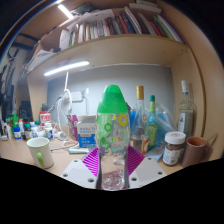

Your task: Pour water

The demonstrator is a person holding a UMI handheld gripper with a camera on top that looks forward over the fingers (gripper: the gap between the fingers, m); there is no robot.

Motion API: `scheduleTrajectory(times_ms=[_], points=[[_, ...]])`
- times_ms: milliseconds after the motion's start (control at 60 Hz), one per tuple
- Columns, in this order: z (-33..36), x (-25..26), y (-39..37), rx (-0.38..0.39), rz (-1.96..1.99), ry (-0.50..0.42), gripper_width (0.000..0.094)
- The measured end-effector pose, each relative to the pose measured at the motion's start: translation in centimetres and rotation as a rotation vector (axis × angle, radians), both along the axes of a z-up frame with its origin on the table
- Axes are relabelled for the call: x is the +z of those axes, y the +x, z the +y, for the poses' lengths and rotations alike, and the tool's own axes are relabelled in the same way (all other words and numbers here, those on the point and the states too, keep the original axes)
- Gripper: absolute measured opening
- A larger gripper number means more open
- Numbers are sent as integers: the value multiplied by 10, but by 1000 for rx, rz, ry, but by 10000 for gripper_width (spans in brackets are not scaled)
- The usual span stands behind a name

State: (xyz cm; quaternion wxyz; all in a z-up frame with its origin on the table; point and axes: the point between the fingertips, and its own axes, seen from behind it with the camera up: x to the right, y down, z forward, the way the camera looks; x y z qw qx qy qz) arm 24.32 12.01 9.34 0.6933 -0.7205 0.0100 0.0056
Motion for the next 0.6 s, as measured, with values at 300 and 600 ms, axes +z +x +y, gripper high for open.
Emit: scheduleTrajectory(times_ms=[300,600], points=[[-1,0,3,-32,-70,-38,500],[-53,-25,8,18,-115,-148,842]])
